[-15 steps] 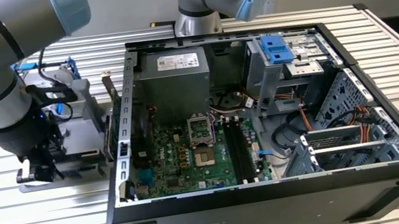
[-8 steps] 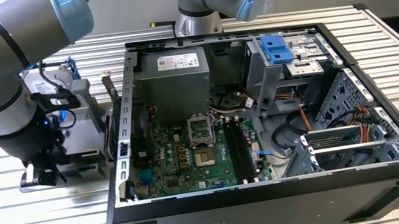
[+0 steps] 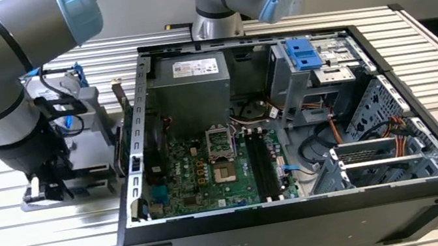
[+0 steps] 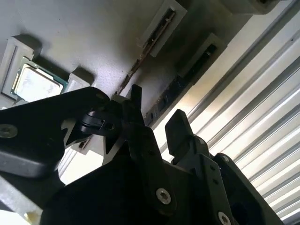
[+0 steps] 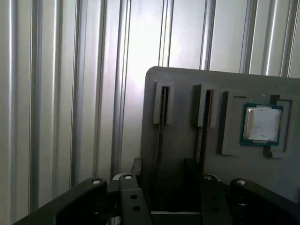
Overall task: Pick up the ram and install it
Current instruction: 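Pick up the ram and move it above insertion slot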
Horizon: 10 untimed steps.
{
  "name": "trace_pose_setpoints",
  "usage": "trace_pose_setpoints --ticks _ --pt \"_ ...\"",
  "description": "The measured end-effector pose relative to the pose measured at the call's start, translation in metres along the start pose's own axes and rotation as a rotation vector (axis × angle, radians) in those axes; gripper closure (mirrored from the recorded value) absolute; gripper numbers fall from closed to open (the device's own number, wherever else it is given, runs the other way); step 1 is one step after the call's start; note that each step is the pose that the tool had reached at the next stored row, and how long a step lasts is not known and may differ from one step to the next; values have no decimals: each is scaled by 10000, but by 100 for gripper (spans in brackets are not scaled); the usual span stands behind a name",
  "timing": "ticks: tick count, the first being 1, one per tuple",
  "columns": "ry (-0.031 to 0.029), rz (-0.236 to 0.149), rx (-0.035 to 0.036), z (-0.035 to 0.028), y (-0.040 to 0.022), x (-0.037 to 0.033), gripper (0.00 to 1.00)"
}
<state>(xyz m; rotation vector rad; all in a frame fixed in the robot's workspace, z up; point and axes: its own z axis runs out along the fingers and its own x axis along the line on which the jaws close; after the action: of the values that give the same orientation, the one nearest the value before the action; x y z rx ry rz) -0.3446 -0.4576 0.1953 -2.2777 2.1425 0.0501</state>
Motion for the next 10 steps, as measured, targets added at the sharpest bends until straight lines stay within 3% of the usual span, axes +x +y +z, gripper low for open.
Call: trace_pose_setpoints --ticks 4,10 --pt "-1 104 3 1 -2 -34 0" --pt "-6 545 16 0 2 -27 0"
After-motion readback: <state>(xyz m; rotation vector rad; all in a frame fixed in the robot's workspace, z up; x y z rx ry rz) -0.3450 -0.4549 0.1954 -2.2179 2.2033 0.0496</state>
